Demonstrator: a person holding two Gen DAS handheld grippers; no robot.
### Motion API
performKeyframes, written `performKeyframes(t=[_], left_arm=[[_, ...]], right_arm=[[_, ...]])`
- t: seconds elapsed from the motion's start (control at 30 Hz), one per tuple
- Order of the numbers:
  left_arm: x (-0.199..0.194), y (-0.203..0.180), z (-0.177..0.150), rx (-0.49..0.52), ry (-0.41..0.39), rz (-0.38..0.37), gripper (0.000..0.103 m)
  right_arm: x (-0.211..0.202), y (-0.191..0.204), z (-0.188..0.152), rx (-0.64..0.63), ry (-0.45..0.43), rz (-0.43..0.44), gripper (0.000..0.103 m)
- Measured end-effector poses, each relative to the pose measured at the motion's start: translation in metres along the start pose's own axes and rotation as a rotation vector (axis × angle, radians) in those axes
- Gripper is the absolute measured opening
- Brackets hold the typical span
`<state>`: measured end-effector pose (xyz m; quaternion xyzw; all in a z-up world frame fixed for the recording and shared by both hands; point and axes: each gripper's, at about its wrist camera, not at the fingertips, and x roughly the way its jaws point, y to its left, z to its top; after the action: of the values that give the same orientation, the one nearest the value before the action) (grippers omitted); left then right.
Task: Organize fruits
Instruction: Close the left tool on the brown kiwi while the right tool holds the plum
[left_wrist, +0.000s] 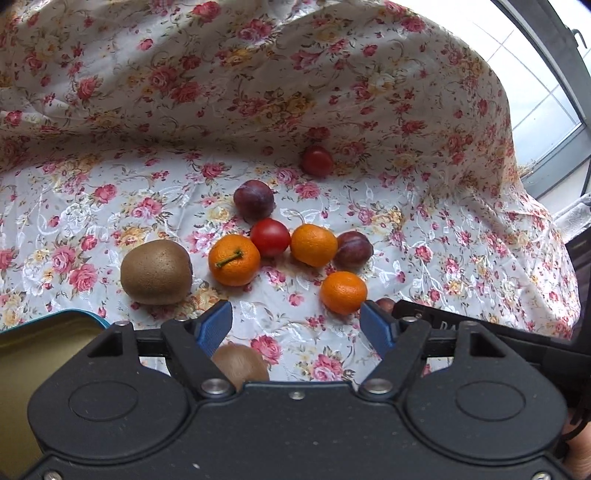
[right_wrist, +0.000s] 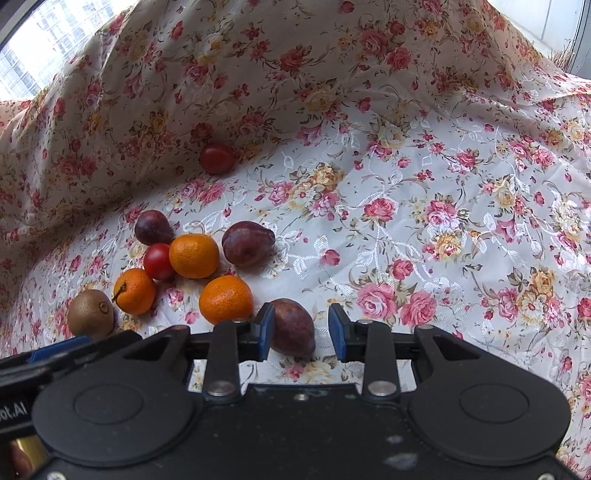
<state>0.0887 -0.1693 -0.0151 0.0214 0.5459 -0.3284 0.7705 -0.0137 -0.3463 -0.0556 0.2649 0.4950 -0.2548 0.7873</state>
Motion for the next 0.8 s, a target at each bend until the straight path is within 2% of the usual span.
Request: performKeyframes(t=[0.17,0.4,0.8], left_arm=[[0.009,0.013,-0.001,-0.053,0.068,0.073,0.076],[0.015,0.023,-0.013,-0.103,0.130,0.073,0.076],[0.033,0.025,-0.020,-0.090,0.179,0.080,0.076]], right_arm=[[0.005,-0.003,-0.001,0.016,0.034,0.034,0.034],[0.010,0.004,-0.001,0.045,0.059,0.083,0.034],[0.029,0.020,-0.002,0.023,0.050,0.030,0.037]])
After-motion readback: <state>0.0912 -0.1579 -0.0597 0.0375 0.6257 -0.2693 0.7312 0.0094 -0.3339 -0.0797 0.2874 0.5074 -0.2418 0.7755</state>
